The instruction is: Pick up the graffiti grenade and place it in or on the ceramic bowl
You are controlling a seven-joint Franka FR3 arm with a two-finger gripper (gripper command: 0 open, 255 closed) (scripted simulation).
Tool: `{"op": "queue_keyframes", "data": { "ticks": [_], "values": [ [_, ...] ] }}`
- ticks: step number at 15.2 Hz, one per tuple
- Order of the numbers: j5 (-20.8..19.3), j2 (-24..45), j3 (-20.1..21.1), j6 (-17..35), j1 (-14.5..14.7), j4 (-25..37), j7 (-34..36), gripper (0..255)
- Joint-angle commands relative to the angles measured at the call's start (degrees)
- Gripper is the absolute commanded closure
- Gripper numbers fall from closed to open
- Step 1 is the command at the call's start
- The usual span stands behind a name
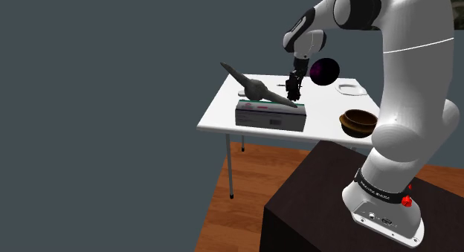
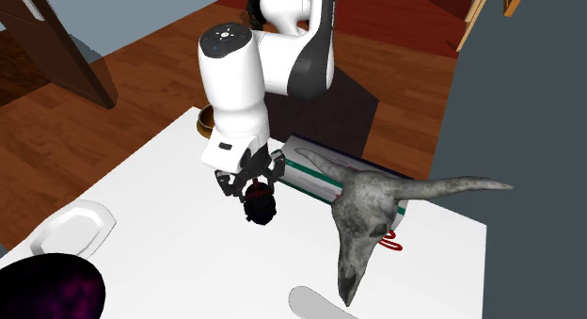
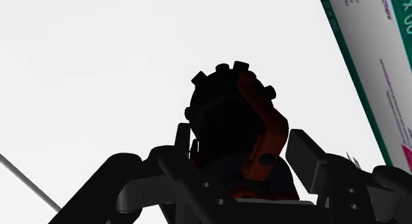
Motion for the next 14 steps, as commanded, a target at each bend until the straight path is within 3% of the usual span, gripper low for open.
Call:
{"op": "queue_keyframes", "data": {
  "ticks": [1,14],
  "values": [
    [-0.6,-0.9,-0.3,-1.1,0.3,0.4,0.5,255],
    [-3.9,-5.5,-1.8,-9.3,1.3,4.5,2.7,255]
  ]
}}
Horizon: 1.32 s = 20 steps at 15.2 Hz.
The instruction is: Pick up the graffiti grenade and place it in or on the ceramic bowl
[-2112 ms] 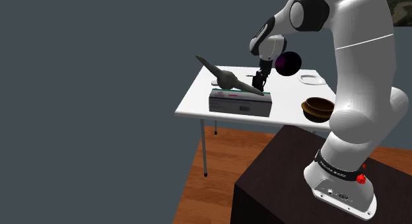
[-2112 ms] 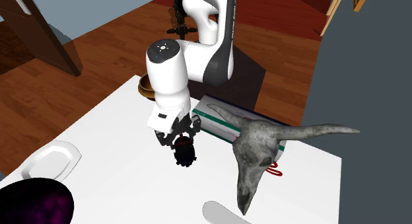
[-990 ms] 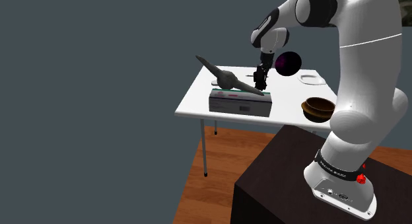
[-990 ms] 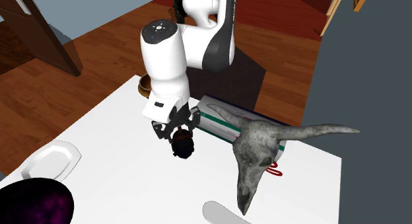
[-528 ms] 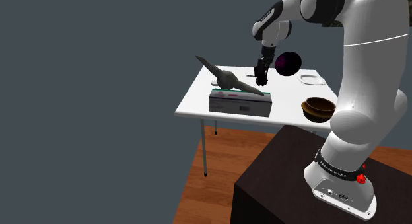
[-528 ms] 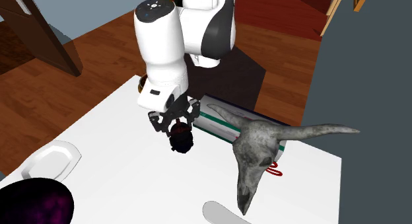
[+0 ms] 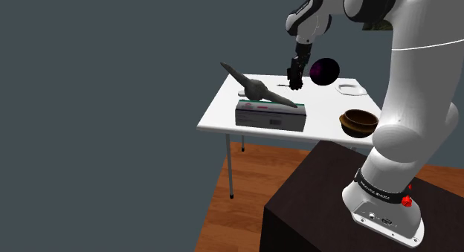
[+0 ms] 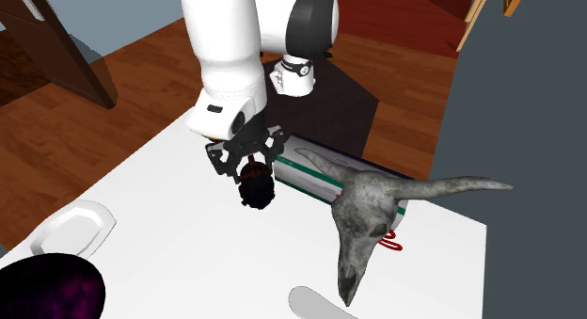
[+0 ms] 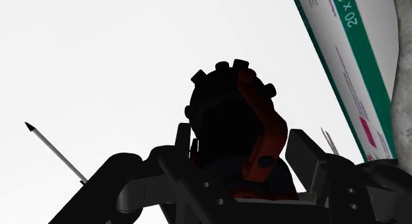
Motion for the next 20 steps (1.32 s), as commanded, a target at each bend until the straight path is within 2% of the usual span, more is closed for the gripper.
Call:
{"op": "queue_keyframes", "data": {
  "ticks": [1,9,15,20],
  "values": [
    [-0.4,-0.6,-0.2,-1.2,0.1,0.7,0.3,255],
    [-1.7,-2.4,-0.7,-6.2,0.3,4.2,1.2,255],
    [-8.1,-15.1,-3.1,-2.9,0.9,-10.1,0.6,255],
    [-14.4,-25.4,-4.5,-2.1,-0.5,-19.7,0.7,255]
  ]
}}
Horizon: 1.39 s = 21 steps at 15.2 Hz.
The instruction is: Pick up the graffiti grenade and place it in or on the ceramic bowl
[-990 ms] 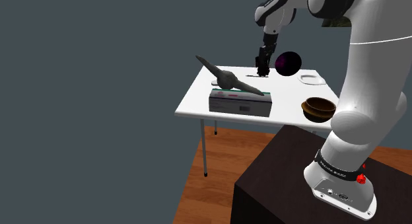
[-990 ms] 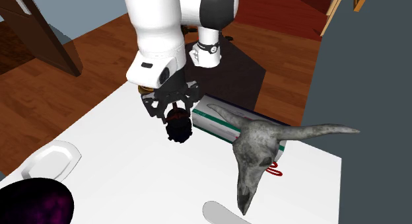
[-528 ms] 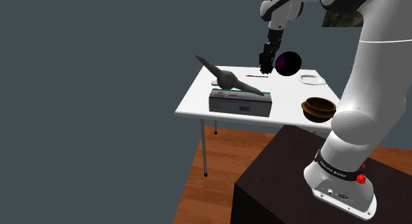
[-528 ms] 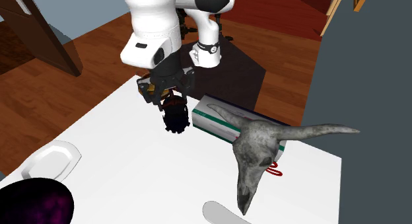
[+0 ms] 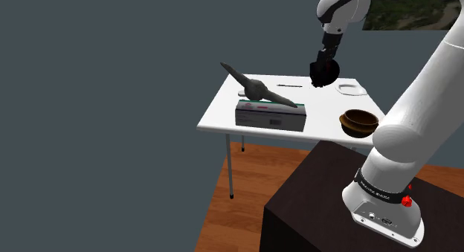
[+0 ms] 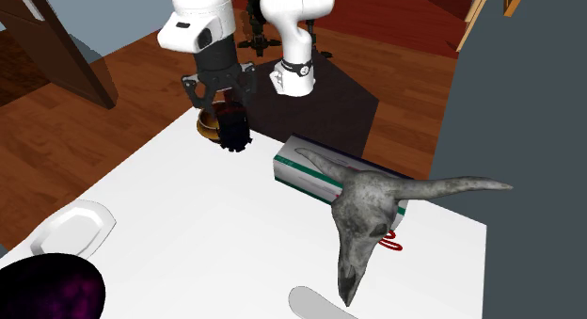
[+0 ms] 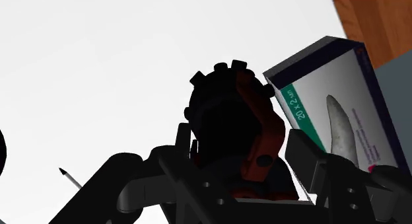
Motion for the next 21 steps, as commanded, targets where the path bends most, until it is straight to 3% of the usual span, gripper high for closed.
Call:
{"op": "queue_keyframes", "data": {
  "ticks": [1,8,18,21],
  "values": [
    [-2.7,-4.4,-0.4,-0.2,-0.9,-3.5,0.0,255],
    [-10.9,-18.0,-1.3,-2.3,-6.3,-13.4,-1.2,255],
    [-20.1,-34.6,-3.3,-9.3,-16.9,-21.6,-7.6,255],
    [-20.6,-34.0,-4.2,-6.9,-17.0,-23.5,-7.6,255]
  ]
}}
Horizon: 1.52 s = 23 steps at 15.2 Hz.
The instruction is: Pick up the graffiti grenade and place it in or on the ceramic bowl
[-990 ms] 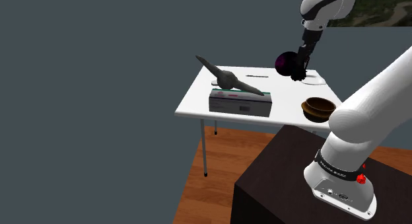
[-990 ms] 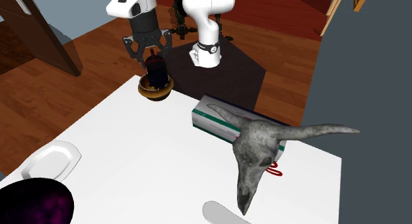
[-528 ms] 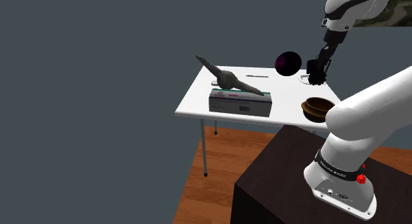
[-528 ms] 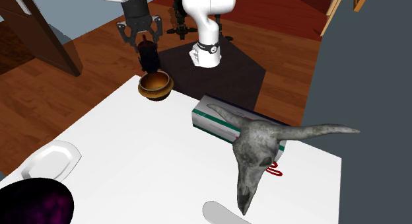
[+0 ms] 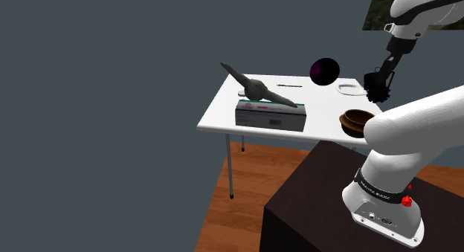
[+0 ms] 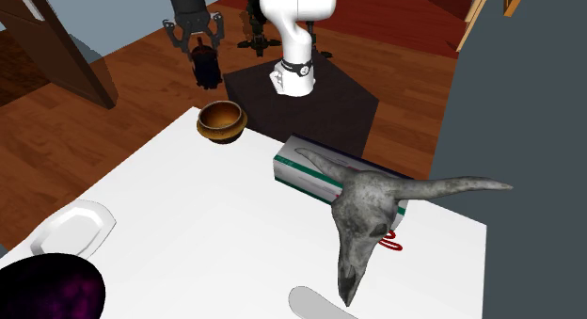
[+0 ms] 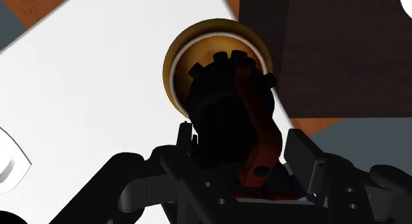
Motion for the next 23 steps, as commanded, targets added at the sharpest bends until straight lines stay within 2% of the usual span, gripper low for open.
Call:
{"op": "queue_keyframes", "data": {
  "ticks": [1,16,23],
  "values": [
    [-0.4,0.3,-0.6,1.4,-0.1,-1.0,-0.1,255],
    [-2.7,6.0,-6.2,14.9,0.5,-8.8,-0.6,255],
    [-2.7,6.0,-6.2,14.9,0.5,-8.8,-0.6,255]
  ]
}}
